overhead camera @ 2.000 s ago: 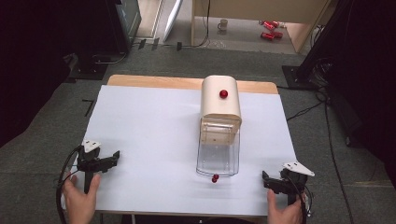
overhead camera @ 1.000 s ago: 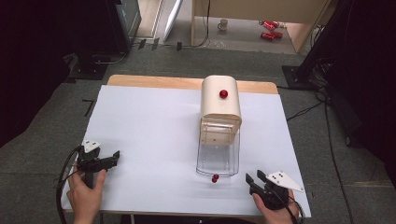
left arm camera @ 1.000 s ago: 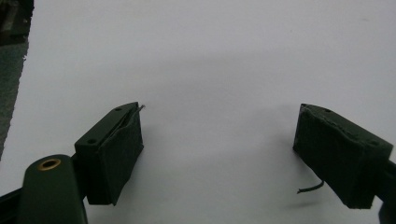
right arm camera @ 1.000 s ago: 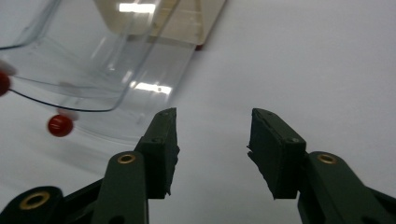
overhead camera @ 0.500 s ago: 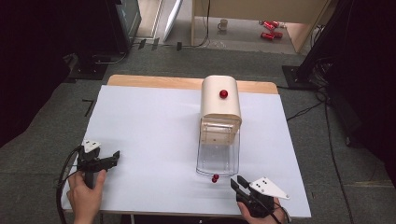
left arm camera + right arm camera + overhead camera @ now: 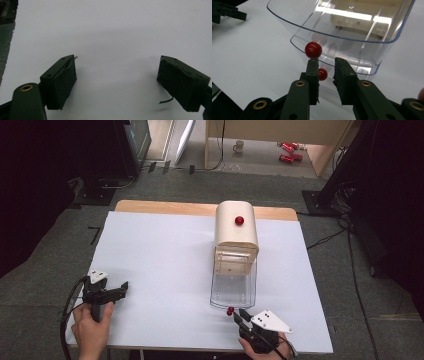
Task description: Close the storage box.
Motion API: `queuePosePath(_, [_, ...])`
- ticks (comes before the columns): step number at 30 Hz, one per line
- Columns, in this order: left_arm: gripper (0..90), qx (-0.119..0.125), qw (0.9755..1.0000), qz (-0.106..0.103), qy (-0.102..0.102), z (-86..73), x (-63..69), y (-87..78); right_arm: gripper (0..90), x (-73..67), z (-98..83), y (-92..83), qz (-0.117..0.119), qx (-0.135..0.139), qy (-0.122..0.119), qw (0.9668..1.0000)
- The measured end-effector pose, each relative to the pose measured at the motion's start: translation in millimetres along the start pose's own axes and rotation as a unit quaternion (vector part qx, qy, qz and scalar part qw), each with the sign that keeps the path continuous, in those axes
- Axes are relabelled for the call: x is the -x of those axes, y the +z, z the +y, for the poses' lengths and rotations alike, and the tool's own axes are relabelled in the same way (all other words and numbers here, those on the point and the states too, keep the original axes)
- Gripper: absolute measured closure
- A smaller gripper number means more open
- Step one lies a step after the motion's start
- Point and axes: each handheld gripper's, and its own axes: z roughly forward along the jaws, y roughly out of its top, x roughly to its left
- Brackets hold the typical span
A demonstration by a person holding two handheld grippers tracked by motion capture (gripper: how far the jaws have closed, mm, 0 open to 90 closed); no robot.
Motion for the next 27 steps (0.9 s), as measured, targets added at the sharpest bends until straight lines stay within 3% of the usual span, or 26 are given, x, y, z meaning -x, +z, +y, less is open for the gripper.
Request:
queuePosePath(7, [15.6,0.0,1.0,0.0,0.0,0.0,0.1,0.0,70.5,-6.7,-1.3,2.4,-0.04,0.009,0.0,0.9992])
queuePosePath(10, [15.7,0.0,1.0,0.0,0.0,0.0,0.0,0.0,70.0,-6.6,-2.7,2.2,-0.032,0.007,0.009,0.9994])
queuePosePath(22, [15.6,-0.001,1.0,0.0,0.0,0.0,0.0,0.0,70.8,-13.0,-2.9,2.6,-0.002,0.007,0.006,1.0])
queuePosePath(27, [15.7,0.0,1.0,0.0,0.001,0.0,0.1,0.1,71.5,-16.2,-0.5,5.8,-0.001,0.009,0.024,0.9997])
